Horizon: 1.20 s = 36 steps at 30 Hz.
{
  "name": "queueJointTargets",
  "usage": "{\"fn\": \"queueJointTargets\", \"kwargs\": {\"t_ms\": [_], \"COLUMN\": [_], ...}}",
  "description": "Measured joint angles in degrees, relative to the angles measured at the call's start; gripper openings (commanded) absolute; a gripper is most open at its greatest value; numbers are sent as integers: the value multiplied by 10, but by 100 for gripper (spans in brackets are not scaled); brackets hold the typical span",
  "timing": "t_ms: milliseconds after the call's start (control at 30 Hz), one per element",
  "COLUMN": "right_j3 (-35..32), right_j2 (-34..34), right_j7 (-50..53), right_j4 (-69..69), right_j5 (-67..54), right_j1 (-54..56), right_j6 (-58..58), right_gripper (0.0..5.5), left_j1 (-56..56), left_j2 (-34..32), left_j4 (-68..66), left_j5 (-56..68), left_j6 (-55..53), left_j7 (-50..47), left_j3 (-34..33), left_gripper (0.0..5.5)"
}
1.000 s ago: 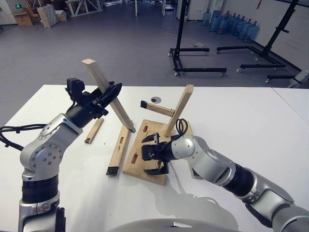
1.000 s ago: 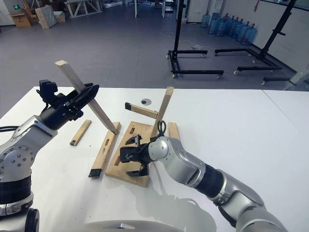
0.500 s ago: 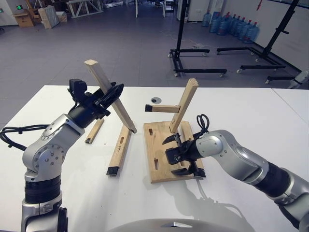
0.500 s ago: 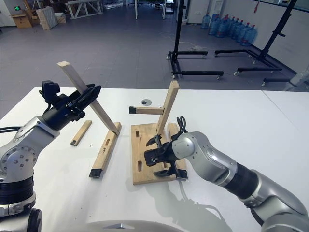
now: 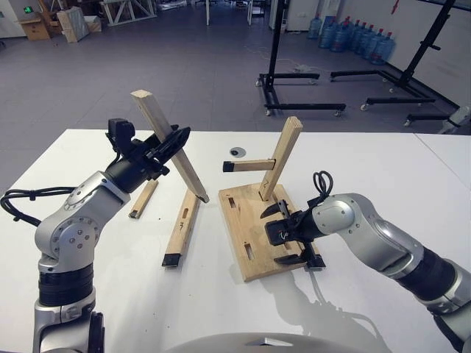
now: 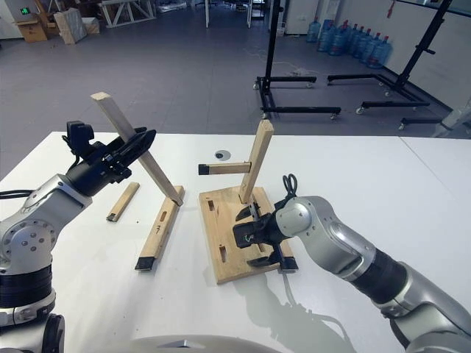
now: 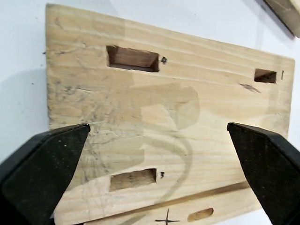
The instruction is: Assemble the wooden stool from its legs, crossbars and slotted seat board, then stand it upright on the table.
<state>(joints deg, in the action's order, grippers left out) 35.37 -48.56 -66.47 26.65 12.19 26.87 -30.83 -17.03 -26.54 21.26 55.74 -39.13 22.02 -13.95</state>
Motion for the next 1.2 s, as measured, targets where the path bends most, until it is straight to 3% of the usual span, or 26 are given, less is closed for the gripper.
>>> {"fn": "queueJointTargets", "kwargs": {"t_ms": [233, 467, 700, 900, 1200], "right_j3": [-55, -249, -403, -422, -398], "right_j2": [31, 46, 185, 192, 189], "right_j7": [-3, 6, 94, 122, 146], "right_j4": [23, 23, 16, -15, -38], "right_j5": [-34, -180, -366, -406, -415], "right_j1": [37, 31, -76, -104, -104], "right_j6": [-57, -129, -166, -157, -137], "right_gripper": [540, 540, 540, 540, 540], "left_j1": [0, -32, -131, -159, -121], "left_j2": [0, 1, 42, 67, 103], "left_j4": [0, -49, -273, -412, -420], "left_j5": [1, 9, -33, -102, -188], "left_j6": [-8, -4, 65, 145, 262], "left_j7": [-2, 49, 182, 279, 320], "left_j3": [-1, 0, 18, 35, 52], "left_gripper": [202, 202, 201, 201, 201]}}
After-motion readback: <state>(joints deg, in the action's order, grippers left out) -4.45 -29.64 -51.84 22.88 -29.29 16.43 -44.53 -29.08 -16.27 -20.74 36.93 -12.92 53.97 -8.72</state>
